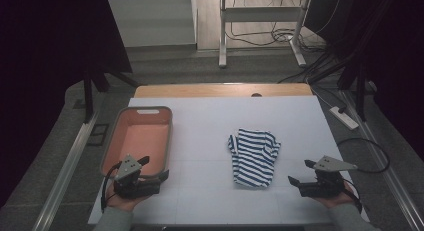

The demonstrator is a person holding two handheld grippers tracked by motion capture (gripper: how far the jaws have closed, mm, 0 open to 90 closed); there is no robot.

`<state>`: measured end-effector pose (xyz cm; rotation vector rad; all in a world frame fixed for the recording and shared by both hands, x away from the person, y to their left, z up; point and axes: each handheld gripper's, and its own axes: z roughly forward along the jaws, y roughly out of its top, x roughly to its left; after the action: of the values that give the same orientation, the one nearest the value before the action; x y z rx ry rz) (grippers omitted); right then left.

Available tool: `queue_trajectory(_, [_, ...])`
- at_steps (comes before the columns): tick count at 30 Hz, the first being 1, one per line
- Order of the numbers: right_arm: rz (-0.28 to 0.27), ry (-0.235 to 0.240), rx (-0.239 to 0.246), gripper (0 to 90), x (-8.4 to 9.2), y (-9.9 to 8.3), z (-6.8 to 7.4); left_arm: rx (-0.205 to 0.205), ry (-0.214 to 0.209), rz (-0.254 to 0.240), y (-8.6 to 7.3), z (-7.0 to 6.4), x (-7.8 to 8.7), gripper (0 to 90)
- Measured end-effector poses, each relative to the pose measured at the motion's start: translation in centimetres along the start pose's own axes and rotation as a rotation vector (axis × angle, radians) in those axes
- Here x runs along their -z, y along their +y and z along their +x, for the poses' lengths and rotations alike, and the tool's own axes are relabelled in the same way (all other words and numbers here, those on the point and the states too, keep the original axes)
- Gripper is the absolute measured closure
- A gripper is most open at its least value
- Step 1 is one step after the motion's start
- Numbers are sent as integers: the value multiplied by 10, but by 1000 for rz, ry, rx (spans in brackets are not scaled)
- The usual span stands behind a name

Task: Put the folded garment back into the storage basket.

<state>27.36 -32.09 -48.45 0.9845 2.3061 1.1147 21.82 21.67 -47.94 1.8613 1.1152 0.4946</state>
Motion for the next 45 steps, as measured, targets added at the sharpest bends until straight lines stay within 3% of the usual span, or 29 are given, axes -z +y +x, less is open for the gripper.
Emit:
queue_trajectory(12, [-1, -6, 4, 154, 0, 0, 0, 5, -19, -2, 7, -2, -7, 150])
queue_trajectory(20, [-4, -8, 5, 157, 0, 0, 0, -23, -33, 3, 17, -11, -14, 149])
queue_trajectory(32, [4, -14, 13, 159, -1, -1, 1, -8, -51, -15, 27, -15, -17, 147])
queue_trajectory(45, [7, -19, 11, 159, -1, -1, 0, -27, -85, -1, 42, -31, -35, 144])
